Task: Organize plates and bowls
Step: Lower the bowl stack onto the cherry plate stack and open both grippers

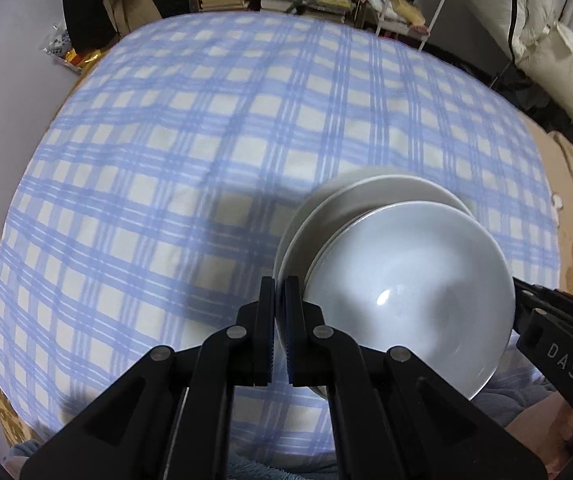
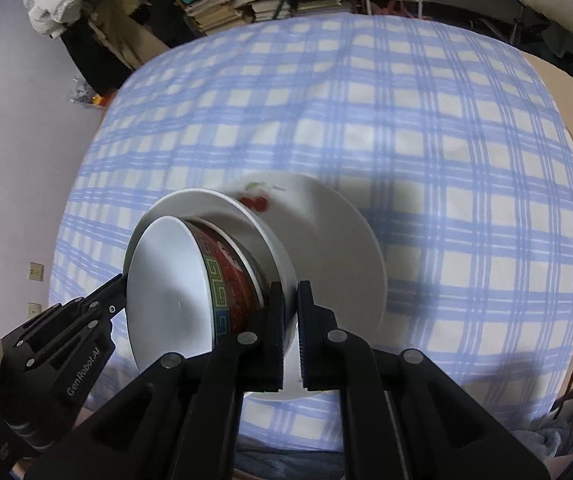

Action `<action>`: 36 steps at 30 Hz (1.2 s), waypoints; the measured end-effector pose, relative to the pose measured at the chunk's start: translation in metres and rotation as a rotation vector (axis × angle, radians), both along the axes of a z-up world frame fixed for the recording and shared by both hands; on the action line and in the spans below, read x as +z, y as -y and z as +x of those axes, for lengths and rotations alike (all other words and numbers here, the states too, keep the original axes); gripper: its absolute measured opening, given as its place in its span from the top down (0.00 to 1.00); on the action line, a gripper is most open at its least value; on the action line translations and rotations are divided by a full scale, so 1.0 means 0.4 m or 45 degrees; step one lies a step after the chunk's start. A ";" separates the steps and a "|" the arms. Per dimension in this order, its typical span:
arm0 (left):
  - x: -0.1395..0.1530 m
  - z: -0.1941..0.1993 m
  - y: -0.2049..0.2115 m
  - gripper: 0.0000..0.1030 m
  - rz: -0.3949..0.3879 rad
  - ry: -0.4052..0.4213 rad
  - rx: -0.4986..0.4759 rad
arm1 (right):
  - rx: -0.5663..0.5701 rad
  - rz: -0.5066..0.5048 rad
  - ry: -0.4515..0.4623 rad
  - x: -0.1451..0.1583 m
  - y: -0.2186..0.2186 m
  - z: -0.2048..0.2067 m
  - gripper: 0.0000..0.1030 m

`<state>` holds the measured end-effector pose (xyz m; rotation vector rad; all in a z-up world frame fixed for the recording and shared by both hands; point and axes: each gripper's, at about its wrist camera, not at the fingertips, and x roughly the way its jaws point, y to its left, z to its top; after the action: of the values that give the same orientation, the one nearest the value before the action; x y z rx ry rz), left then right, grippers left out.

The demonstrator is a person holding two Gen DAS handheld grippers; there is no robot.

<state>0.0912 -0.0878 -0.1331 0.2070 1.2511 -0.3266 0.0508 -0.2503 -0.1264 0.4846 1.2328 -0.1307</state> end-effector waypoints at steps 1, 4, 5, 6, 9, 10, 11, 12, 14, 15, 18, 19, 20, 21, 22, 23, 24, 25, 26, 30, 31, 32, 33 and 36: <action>-0.009 0.000 0.004 0.98 0.006 -0.003 -0.006 | 0.000 -0.007 -0.007 -0.012 0.001 0.001 0.90; -0.015 0.002 0.009 0.98 0.013 0.002 -0.022 | -0.011 0.008 -0.014 -0.031 0.010 -0.005 0.90; -0.014 0.002 0.010 0.98 0.011 0.005 -0.025 | -0.018 0.016 -0.012 -0.035 0.013 -0.007 0.90; -0.014 0.003 0.011 0.98 0.011 0.007 -0.026 | -0.018 0.015 -0.009 -0.037 0.014 -0.008 0.90; -0.017 0.005 0.013 0.98 0.010 0.017 -0.035 | -0.007 -0.008 0.010 -0.038 0.012 -0.006 0.91; -0.018 0.007 0.013 0.98 0.006 0.017 -0.035 | 0.001 -0.023 0.020 -0.038 0.010 -0.003 0.91; -0.018 0.009 0.013 0.98 0.001 0.014 -0.032 | 0.003 -0.030 0.024 -0.039 0.009 0.000 0.91; -0.018 0.011 0.010 0.98 -0.011 0.010 -0.026 | 0.004 -0.034 0.026 -0.039 0.009 0.001 0.91; -0.017 0.015 0.004 0.97 -0.028 0.005 -0.020 | 0.008 -0.034 0.031 -0.037 0.010 0.004 0.91; -0.017 0.015 0.002 0.96 -0.034 0.004 -0.015 | 0.007 -0.027 0.033 -0.037 0.013 0.004 0.91; 0.010 0.006 -0.005 0.93 -0.034 0.092 0.001 | -0.011 0.022 0.047 -0.036 0.024 -0.003 0.90; 0.022 0.003 -0.006 0.92 -0.042 0.116 -0.005 | -0.015 0.031 0.059 -0.030 0.027 -0.007 0.90; 0.032 -0.001 -0.007 0.91 -0.056 0.128 -0.013 | -0.021 0.025 0.087 -0.018 0.031 -0.012 0.90; 0.040 -0.004 -0.011 0.91 -0.066 0.136 -0.013 | -0.026 0.009 0.120 -0.003 0.034 -0.018 0.90; 0.045 -0.007 -0.014 0.90 -0.064 0.144 -0.008 | -0.027 -0.009 0.151 0.014 0.036 -0.022 0.90; 0.051 -0.012 -0.020 0.90 -0.051 0.164 0.002 | -0.024 -0.021 0.175 0.029 0.037 -0.027 0.90; 0.059 -0.019 -0.026 0.89 -0.027 0.195 0.015 | -0.022 -0.024 0.195 0.041 0.038 -0.031 0.90; 0.064 -0.022 -0.029 0.89 -0.009 0.217 0.023 | -0.022 -0.028 0.223 0.053 0.038 -0.038 0.90; 0.077 -0.032 -0.035 0.88 0.016 0.260 0.031 | -0.018 -0.036 0.244 0.065 0.037 -0.046 0.90; 0.145 -0.079 -0.062 0.83 0.021 0.385 0.036 | 0.016 -0.114 0.329 0.122 0.022 -0.081 0.73; 0.164 -0.089 -0.068 0.82 0.028 0.416 0.046 | 0.025 -0.140 0.364 0.141 0.016 -0.093 0.63; 0.182 -0.097 -0.076 0.81 0.023 0.445 0.060 | 0.027 -0.160 0.398 0.160 0.011 -0.103 0.60; 0.195 -0.104 -0.083 0.79 0.017 0.465 0.066 | 0.031 -0.178 0.433 0.182 0.005 -0.114 0.56; 0.248 -0.135 -0.106 0.76 0.018 0.554 0.086 | 0.060 -0.215 0.528 0.237 -0.013 -0.140 0.45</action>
<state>0.0372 -0.0455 -0.0338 0.2331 0.8282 -0.2004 -0.0054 -0.2453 -0.0316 0.3149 0.8185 -0.0874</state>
